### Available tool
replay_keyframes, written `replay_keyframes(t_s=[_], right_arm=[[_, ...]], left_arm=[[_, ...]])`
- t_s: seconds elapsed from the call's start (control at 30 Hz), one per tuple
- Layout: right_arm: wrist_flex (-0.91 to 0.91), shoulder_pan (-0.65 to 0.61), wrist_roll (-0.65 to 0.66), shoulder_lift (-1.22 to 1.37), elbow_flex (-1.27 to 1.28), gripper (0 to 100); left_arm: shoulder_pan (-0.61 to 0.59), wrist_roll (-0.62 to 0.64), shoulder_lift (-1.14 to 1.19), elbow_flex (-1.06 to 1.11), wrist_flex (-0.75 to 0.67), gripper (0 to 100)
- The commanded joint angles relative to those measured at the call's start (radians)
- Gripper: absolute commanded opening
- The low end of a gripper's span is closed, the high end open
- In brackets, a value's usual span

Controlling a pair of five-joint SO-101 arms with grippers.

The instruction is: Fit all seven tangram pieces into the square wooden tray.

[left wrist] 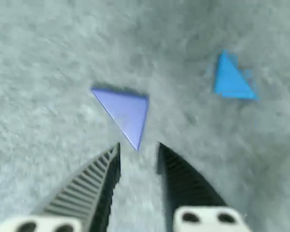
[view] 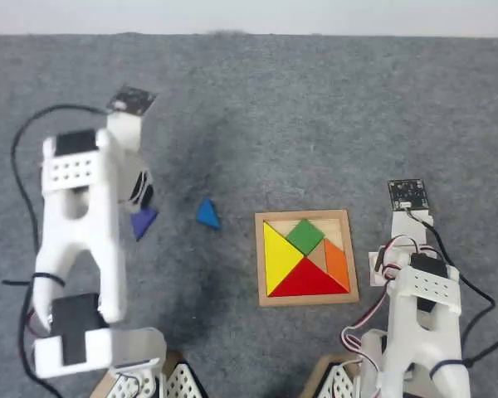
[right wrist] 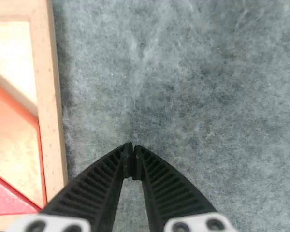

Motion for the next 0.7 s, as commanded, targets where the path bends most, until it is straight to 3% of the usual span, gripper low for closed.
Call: replay_keyframes(t_s=[0.0, 0.13, 0.23, 0.43, 0.67], right_arm=[[-0.018, 0.013, -0.005, -0.004, -0.011, 0.9], [-0.018, 0.013, -0.003, -0.004, -0.011, 0.9], [-0.018, 0.013, -0.003, -0.004, -0.011, 0.9], [-0.018, 0.013, 0.025, -0.004, -0.011, 0.8], [-0.018, 0.013, 0.025, -0.004, -0.011, 0.8]], left_arm=[[-0.021, 0.003, -0.014, 0.108, -0.166, 18], [-0.018, 0.087, 0.115, 0.131, -0.305, 18], [-0.018, 0.091, 0.218, 0.09, -0.333, 18], [-0.017, 0.091, 0.361, 0.015, -0.324, 18], [-0.018, 0.091, 0.388, -0.005, -0.21, 18]])
